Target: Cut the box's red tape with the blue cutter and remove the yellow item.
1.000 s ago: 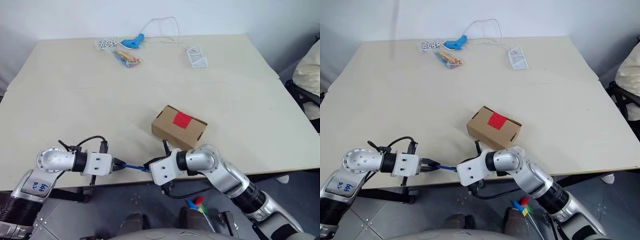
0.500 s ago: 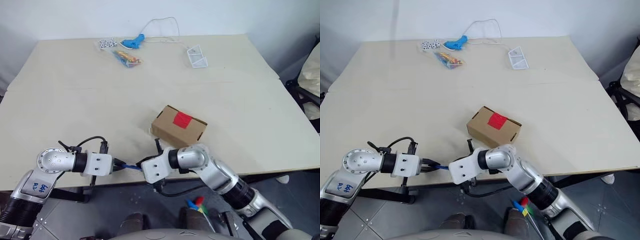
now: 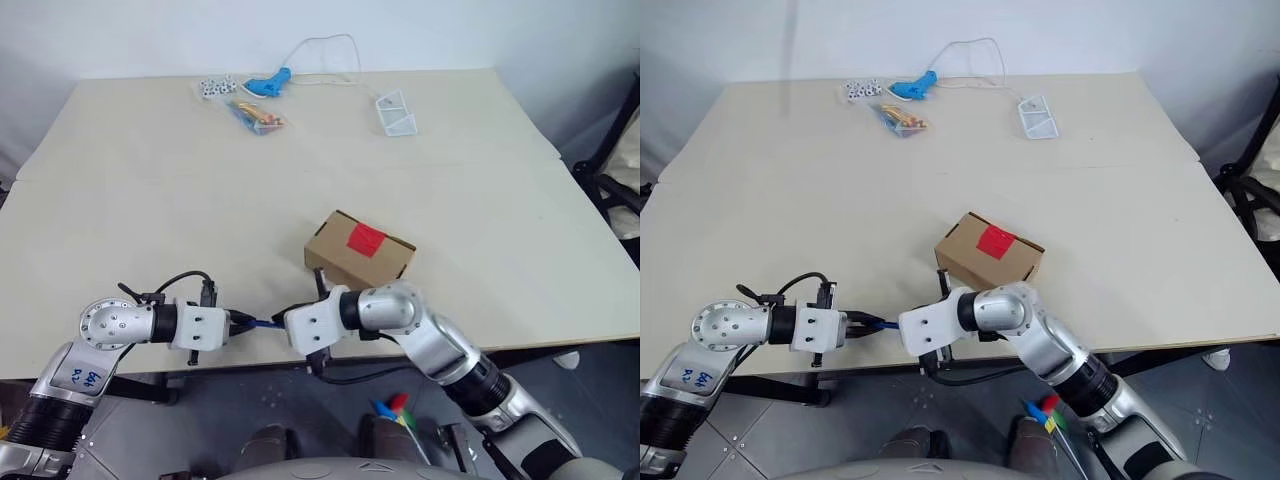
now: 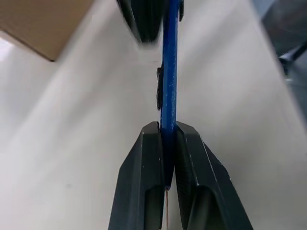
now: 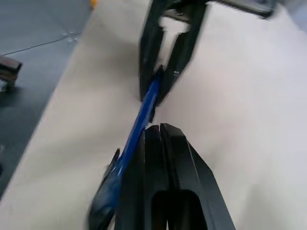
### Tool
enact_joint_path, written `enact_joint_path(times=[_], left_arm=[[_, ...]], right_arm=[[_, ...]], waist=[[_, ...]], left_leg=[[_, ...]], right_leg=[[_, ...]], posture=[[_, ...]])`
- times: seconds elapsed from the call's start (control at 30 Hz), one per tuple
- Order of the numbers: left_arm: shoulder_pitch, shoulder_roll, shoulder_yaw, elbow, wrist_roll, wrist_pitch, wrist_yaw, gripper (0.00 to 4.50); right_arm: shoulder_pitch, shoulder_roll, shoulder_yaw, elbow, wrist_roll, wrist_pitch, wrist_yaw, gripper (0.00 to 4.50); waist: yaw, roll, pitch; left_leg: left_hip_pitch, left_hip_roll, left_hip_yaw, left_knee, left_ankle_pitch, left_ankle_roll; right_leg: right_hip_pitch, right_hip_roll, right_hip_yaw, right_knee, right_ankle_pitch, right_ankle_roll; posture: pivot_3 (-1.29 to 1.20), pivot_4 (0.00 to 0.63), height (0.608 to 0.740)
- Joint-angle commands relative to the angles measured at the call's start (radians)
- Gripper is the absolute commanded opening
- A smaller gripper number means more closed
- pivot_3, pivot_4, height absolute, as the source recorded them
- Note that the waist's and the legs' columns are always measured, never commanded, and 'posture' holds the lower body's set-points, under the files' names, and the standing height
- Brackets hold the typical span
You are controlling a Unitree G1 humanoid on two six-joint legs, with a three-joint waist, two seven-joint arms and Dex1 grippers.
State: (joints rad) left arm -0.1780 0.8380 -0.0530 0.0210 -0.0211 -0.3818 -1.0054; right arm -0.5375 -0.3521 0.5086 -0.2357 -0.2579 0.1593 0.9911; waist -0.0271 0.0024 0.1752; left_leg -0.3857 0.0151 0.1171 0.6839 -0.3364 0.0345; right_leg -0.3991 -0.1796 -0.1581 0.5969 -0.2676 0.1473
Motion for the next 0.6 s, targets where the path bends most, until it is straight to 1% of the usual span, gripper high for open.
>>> enact_joint_path(times=[0.03, 0.07, 0.13, 0.2, 0.3, 0.43, 0.5, 0.53, 0.57, 0.6], left_arm=[[-0.015, -0.006, 0.027, 0.048, 0.039, -0.074, 0.067, 0.41], [-0.023, -0.012, 0.032, 0.064, 0.047, -0.103, 0.089, 0.41], [-0.043, -0.022, 0.041, 0.1, 0.074, -0.164, 0.143, 0.41], [-0.064, -0.033, 0.053, 0.137, 0.097, -0.217, 0.198, 0.41], [-0.086, -0.051, 0.087, 0.172, 0.126, -0.283, 0.296, 0.41], [-0.091, -0.06, 0.13, 0.194, 0.185, -0.34, 0.423, 0.41], [-0.087, -0.07, 0.145, 0.205, 0.179, -0.366, 0.465, 0.41], [-0.084, -0.075, 0.151, 0.212, 0.175, -0.391, 0.485, 0.41], [-0.074, -0.079, 0.155, 0.212, 0.178, -0.403, 0.501, 0.41], [-0.06, -0.081, 0.158, 0.211, 0.184, -0.411, 0.513, 0.41]], right_arm=[[0.006, 0.022, -0.118, -0.116, 0.131, 0.227, 0.003, 0.05], [0.006, 0.024, -0.151, -0.149, 0.178, 0.312, 0.013, 0.05], [-0.002, 0.021, -0.205, -0.216, 0.27, 0.487, 0.029, 0.41], [-0.027, 0.02, -0.252, -0.262, 0.344, 0.631, 0.022, 0.93], [-0.099, 0.051, -0.368, -0.298, 0.467, 0.839, -0.024, 1.97], [-0.185, 0.043, -0.466, -0.279, 0.558, 0.967, -0.081, 3.35], [-0.218, 0.031, -0.489, -0.25, 0.579, 0.999, -0.114, 4.07], [-0.231, 0.024, -0.494, -0.235, 0.586, 1.008, -0.127, 4.31], [-0.251, 0.021, -0.505, -0.22, 0.602, 1.042, -0.142, 4.41], [-0.269, 0.019, -0.515, -0.208, 0.619, 1.084, -0.156, 4.41]], waist=[[0.0, 0.0, 0.0], [0.0, 0.0, 0.0], [0.0, 0.0, 0.0], [0.001, 0.0, 0.0], [0.001, 0.0, 0.0], [0.0, 0.0, 0.0], [0.0, 0.0, 0.0], [-0.001, 0.0, 0.0], [-0.001, 0.0, 0.0], [-0.001, 0.0, 0.0]], left_leg=[[0.0, 0.0, 0.0, 0.0, 0.0, 0.0], [0.0, 0.0, 0.0, 0.0, 0.0, 0.0], [0.0, 0.0, -0.003, 0.0, 0.0, 0.0], [-0.001, 0.0, -0.007, 0.0, 0.0, 0.0], [-0.001, 0.0, -0.009, 0.0, 0.0, 0.001], [-0.001, 0.0, -0.01, 0.0, 0.0, 0.001], [-0.001, -0.001, -0.01, -0.001, -0.001, 0.001], [-0.001, -0.001, -0.009, -0.001, -0.001, 0.001], [-0.001, -0.001, -0.01, -0.001, -0.001, 0.001], [-0.002, -0.001, -0.009, -0.001, -0.001, 0.001]], right_leg=[[0.0, 0.0, 0.0, 0.0, 0.0, 0.0], [0.0, 0.0, 0.0, 0.0, 0.0, 0.0], [0.0, 0.0, 0.0, 0.0, 0.0, 0.0], [0.0, 0.0, 0.0, 0.0, 0.0, 0.0], [0.0, -0.001, 0.0, 0.0, 0.0, 0.0], [-0.001, -0.001, -0.001, 0.0, 0.0, 0.0], [-0.001, -0.001, -0.001, 0.0, 0.0, 0.0], [-0.002, -0.001, -0.001, 0.0, 0.0, 0.0], [-0.002, -0.001, -0.001, 0.0, 0.0, 0.0], [-0.002, -0.001, -0.001, 0.0, 0.0, 0.0]], posture=[[0.0, 0.15, 0.74], [0.0, 0.15, 0.74], [0.0, 0.15, 0.74], [0.0, 0.15, 0.74], [0.0, 0.15, 0.74], [0.0, 0.15, 0.74], [0.0, 0.15, 0.74], [0.0, 0.15, 0.74], [0.0, 0.15, 0.74], [0.0, 0.15, 0.74]])
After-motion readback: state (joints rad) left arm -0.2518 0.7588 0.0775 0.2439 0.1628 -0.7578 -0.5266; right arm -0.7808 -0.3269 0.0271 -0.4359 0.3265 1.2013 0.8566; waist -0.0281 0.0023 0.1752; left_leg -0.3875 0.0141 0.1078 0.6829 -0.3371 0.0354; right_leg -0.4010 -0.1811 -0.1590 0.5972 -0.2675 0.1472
